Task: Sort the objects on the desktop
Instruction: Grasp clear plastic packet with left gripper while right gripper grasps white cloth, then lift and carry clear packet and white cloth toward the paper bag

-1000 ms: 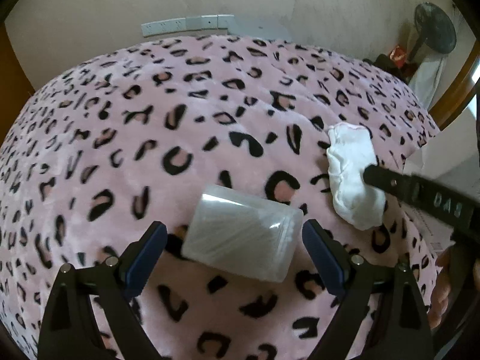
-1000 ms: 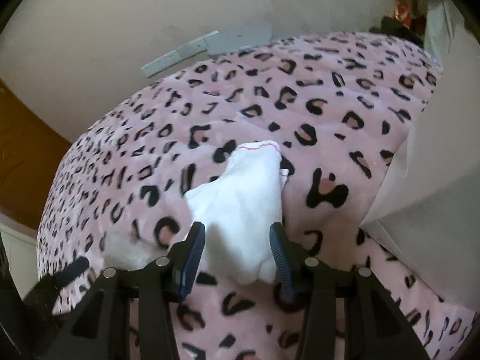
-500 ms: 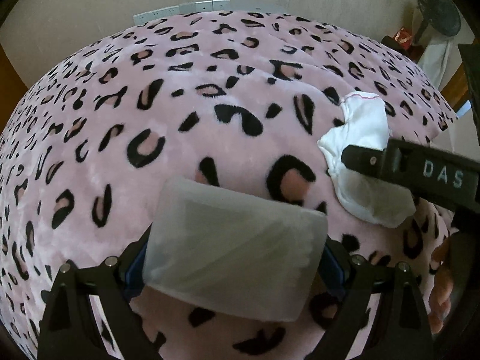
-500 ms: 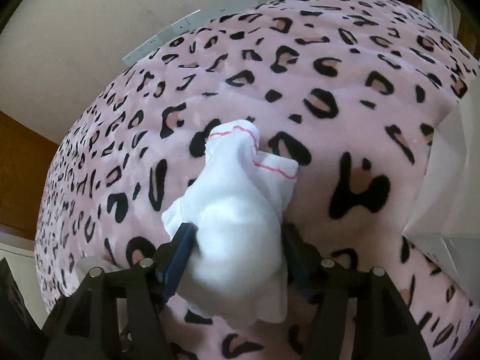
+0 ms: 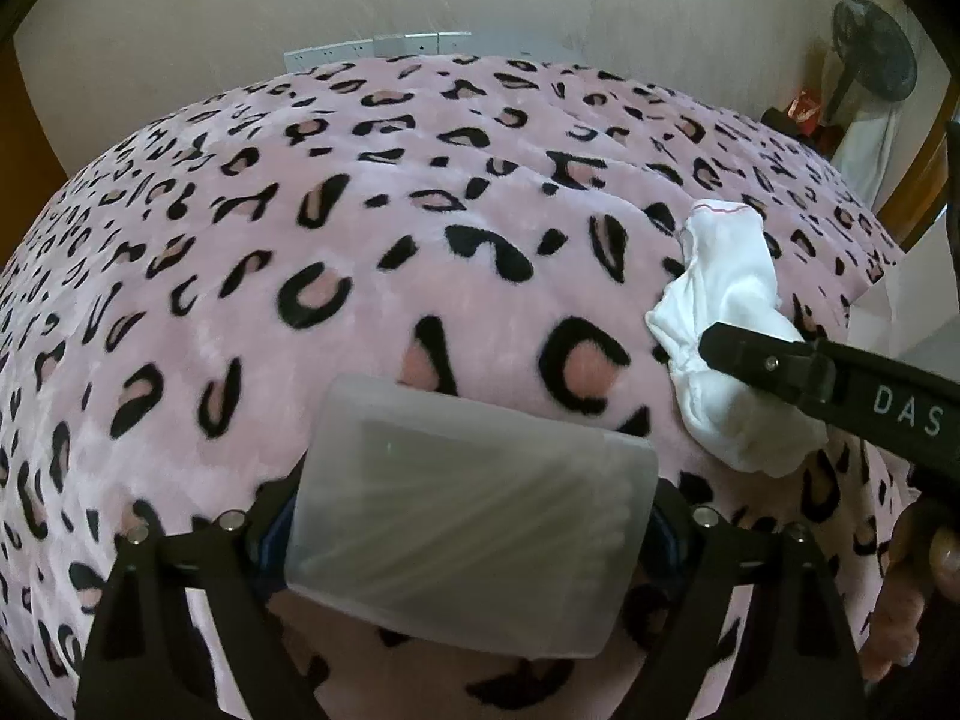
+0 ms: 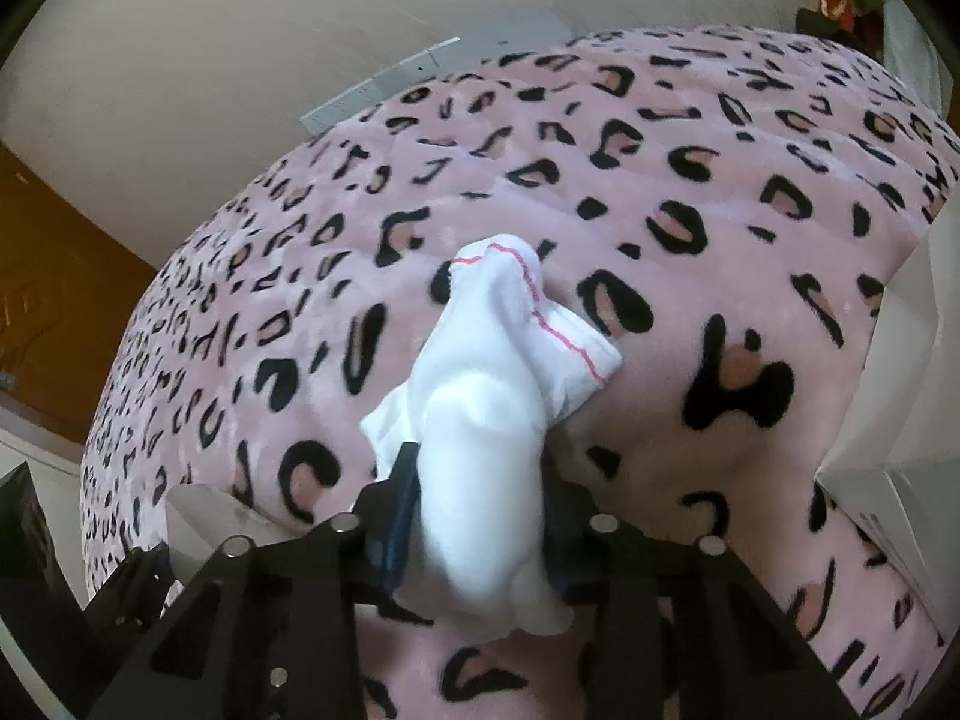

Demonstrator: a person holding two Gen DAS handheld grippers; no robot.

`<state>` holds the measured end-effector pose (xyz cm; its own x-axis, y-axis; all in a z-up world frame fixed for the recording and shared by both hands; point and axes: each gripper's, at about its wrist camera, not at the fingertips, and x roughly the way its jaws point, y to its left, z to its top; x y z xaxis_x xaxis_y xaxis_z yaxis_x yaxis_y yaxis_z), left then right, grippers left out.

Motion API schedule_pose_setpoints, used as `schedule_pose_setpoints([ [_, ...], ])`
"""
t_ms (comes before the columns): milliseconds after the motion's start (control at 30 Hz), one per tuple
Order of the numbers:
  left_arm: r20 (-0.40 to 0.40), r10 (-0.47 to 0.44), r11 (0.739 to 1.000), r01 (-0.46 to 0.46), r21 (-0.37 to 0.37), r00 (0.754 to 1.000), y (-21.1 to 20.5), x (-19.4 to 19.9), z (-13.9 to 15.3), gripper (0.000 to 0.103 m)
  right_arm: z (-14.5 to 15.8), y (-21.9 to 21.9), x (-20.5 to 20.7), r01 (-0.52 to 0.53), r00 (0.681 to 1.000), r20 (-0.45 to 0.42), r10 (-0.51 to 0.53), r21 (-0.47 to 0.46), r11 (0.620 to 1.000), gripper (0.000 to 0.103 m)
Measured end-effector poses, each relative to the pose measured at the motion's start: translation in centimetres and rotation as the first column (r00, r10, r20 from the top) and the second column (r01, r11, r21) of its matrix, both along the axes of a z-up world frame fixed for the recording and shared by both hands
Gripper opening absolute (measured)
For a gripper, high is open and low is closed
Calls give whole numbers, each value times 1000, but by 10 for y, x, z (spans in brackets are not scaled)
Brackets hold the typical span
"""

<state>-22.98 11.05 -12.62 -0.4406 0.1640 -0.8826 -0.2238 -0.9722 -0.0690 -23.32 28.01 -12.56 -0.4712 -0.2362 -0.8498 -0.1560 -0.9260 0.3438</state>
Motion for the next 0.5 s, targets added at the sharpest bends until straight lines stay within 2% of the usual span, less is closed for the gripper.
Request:
schedule_pose_setpoints([
  [267,-39,33,999,-33,8,999,-20,20,16,82,14,-3,19,-44,998,-52,43,-20,999,29],
  [500,-74,64,998,-64,-1,995,-41,39,39,82,17,-12,36,-95,994,-48,93,-37,995,29],
])
